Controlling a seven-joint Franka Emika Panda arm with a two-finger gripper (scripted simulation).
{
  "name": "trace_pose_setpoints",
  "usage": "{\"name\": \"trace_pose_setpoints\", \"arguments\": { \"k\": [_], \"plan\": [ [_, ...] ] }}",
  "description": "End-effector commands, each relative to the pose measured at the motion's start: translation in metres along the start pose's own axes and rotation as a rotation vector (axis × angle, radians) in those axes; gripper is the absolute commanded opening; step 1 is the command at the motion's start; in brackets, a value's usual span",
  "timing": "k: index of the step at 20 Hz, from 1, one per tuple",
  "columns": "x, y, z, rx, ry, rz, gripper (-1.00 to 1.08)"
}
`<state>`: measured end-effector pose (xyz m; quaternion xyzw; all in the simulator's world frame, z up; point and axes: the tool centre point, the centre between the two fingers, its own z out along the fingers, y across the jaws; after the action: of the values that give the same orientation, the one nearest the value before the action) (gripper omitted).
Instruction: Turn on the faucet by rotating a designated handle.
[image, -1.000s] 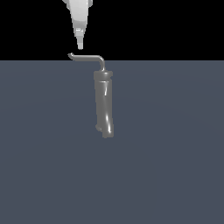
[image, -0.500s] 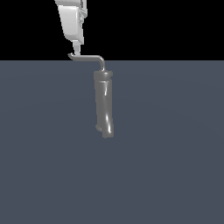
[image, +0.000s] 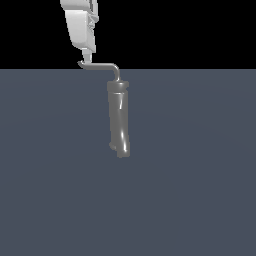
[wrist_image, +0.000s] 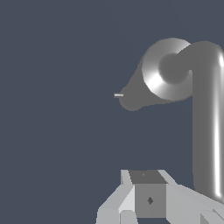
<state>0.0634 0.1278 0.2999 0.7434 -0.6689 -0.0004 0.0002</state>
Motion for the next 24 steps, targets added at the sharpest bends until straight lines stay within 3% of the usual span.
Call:
{"name": "trace_pose_setpoints", "arguments": {
  "k": [1,24],
  "plan": [
    [0.0,0.004,0.0,0.0,0.0,0.0,-1.0],
    [-0.004,0.064,0.0,0.001,0.0,0.0,-1.0]
  ]
}}
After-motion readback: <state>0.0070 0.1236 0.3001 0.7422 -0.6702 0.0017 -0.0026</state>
